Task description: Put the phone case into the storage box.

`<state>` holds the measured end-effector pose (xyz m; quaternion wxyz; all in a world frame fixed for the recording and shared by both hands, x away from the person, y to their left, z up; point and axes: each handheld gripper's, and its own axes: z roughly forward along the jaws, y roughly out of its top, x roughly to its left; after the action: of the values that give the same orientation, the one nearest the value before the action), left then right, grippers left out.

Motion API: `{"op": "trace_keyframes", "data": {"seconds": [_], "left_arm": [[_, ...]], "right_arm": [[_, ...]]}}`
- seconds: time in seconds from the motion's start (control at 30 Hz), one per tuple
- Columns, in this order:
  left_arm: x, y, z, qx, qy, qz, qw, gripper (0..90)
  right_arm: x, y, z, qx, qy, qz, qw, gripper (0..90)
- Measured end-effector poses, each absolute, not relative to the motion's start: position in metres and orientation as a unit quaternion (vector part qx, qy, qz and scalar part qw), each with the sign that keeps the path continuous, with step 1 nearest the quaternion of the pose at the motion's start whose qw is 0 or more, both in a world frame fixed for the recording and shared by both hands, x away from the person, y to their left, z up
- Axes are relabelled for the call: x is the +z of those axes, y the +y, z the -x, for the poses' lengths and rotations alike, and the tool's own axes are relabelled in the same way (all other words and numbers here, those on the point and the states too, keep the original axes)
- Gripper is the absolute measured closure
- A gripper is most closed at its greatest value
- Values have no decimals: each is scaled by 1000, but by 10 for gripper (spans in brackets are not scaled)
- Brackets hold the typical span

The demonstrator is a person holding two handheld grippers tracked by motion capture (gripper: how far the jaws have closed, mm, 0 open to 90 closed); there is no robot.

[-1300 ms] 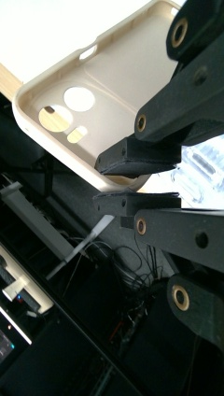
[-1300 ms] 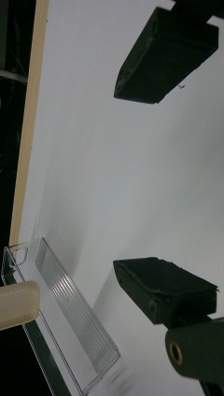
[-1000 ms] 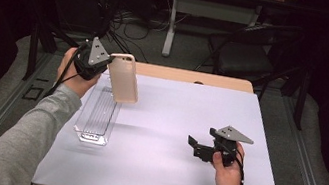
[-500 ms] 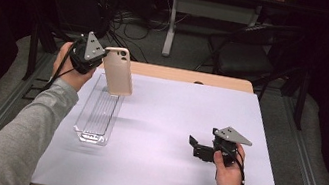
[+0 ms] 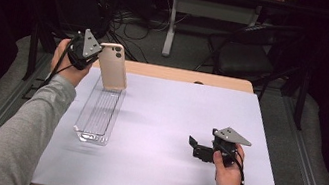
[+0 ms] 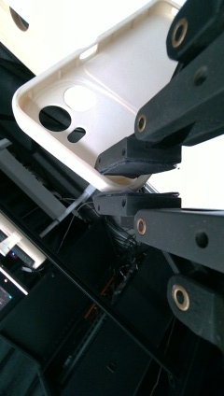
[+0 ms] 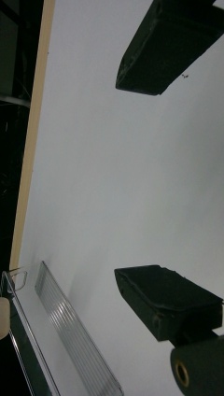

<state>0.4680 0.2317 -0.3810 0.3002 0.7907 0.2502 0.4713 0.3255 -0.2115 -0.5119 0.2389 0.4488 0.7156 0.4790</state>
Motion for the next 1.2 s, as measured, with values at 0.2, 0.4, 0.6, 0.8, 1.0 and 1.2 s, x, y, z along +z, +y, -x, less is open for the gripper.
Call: {"op": "trace_keyframes", "data": {"seconds": [0.2,0.4,0.6,0.8,1.0,1.2], "left_arm": [[-386,232,-473,483,242,-791,288,802],[-391,232,-479,490,239,-790,282,803],[-394,233,-484,489,237,-789,286,802],[-397,238,-489,491,236,-787,290,803],[-402,241,-492,497,226,-783,299,803],[-409,241,-496,503,220,-785,287,803]], "right_arm": [[-512,-210,-325,480,716,-446,241,83],[-512,-211,-325,481,714,-447,243,83],[-512,-212,-325,480,714,-448,241,83],[-512,-212,-325,480,714,-448,242,83],[-514,-213,-326,479,714,-451,240,83],[-515,-213,-326,478,714,-450,243,83]]}}
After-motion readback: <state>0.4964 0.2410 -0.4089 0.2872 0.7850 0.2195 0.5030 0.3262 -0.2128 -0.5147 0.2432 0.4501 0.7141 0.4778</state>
